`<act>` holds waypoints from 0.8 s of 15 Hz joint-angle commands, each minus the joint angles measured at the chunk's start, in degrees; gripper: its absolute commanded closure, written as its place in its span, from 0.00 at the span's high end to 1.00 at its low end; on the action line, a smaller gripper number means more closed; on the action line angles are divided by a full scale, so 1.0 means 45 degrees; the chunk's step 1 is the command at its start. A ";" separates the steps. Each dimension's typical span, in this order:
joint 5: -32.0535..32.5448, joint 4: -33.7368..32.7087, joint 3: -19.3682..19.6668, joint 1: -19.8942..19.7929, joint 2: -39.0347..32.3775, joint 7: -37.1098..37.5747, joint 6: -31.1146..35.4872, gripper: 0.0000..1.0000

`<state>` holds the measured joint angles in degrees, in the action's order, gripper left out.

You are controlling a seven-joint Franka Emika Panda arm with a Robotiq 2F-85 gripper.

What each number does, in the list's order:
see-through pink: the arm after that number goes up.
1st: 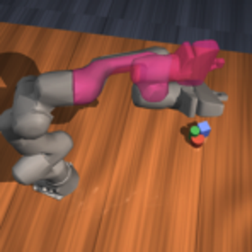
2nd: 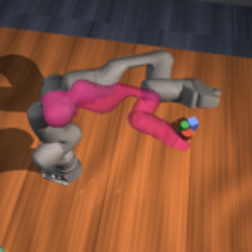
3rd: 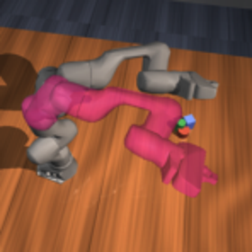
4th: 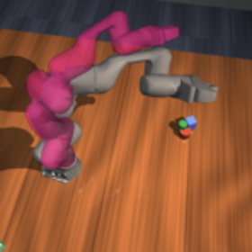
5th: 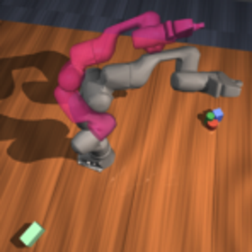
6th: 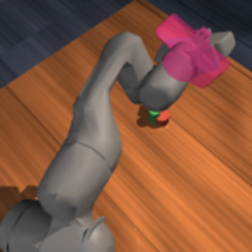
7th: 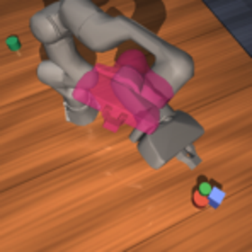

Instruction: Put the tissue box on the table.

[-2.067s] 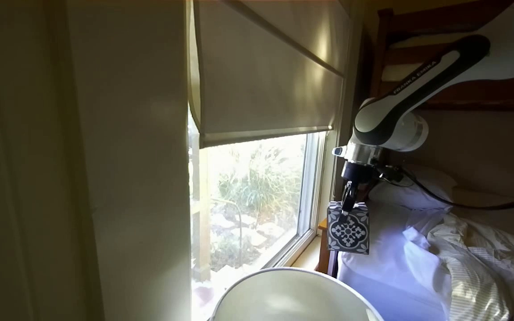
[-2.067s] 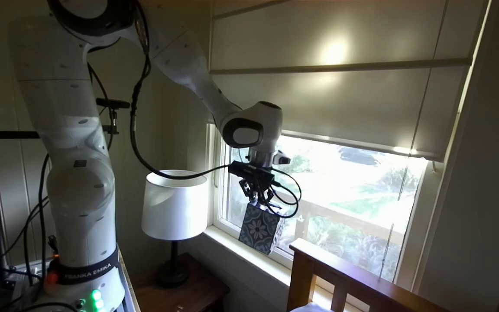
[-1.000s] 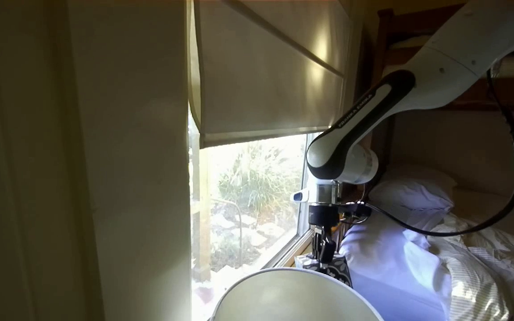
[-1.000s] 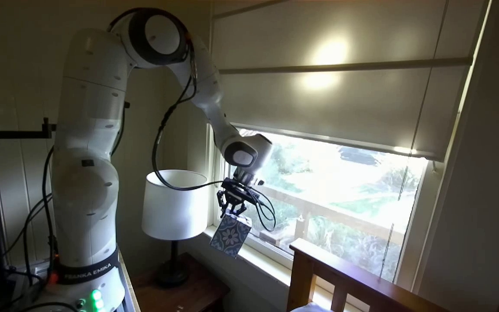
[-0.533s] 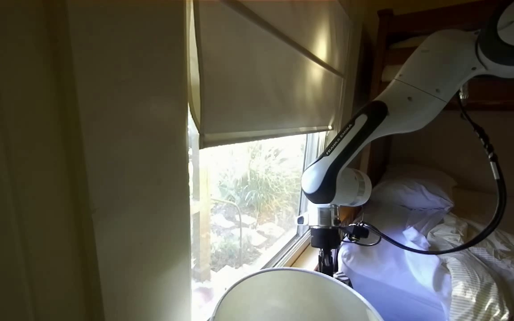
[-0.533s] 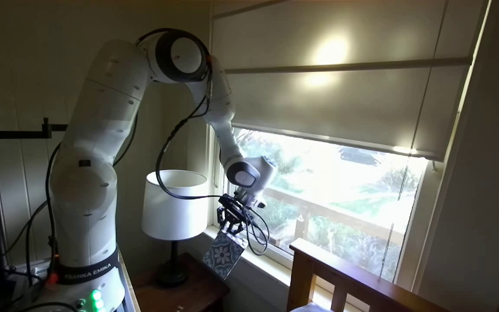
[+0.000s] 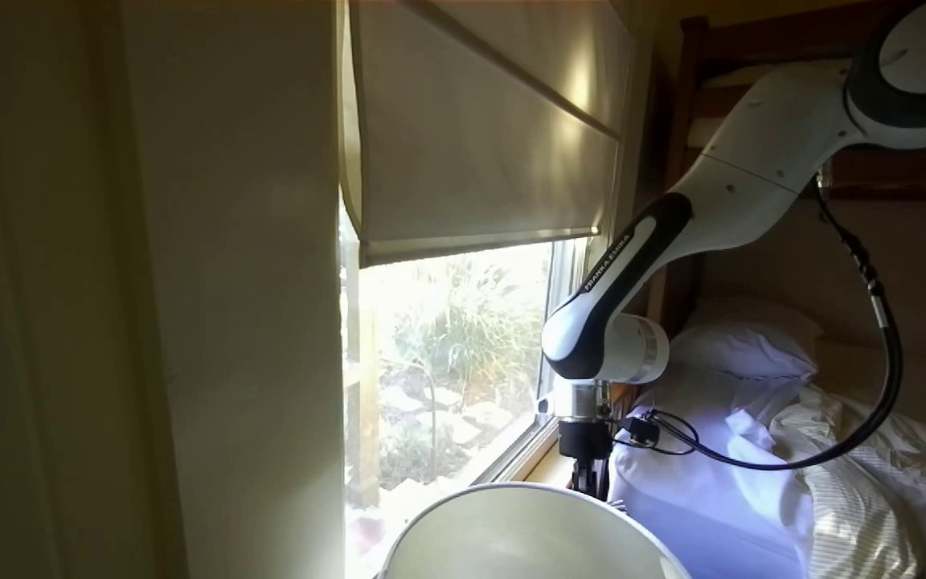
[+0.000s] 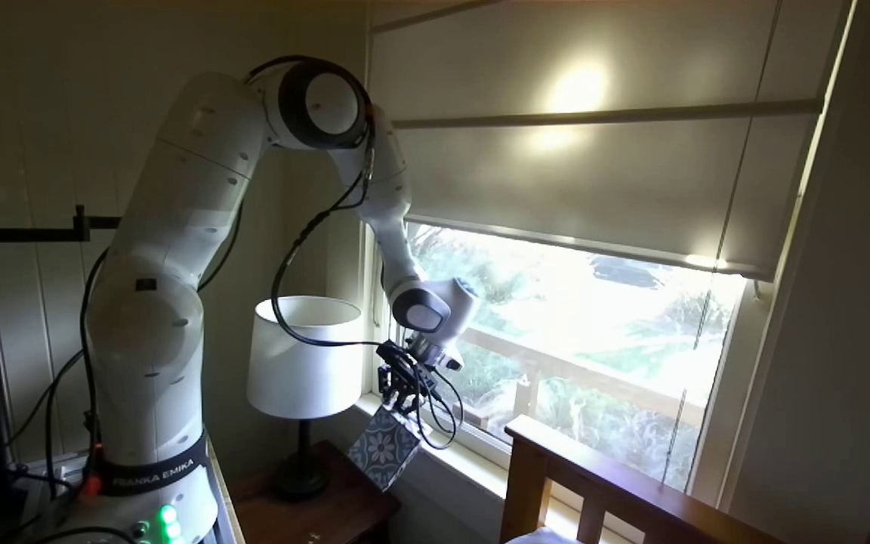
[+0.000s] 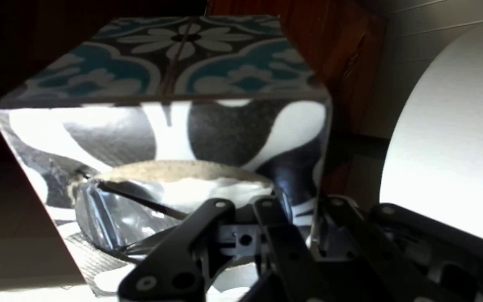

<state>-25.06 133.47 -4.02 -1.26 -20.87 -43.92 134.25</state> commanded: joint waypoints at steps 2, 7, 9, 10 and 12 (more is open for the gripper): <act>-0.0510 -0.0106 -0.0717 -0.0390 -0.0303 0.0070 0.0698 0.01; -0.3311 -0.0062 -0.2254 -0.0878 -0.1043 -0.0207 0.2816 0.01; -0.4949 0.0400 -0.2793 -0.1137 -0.1066 -0.0520 0.3810 0.01; -0.5801 0.0613 -0.2996 -0.1260 -0.1087 -0.0748 0.4279 0.01; -0.7947 0.1133 -0.3382 -0.1591 -0.1071 -0.1590 0.5193 0.01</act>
<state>-49.79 135.15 -16.25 -5.43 -26.23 -46.19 152.61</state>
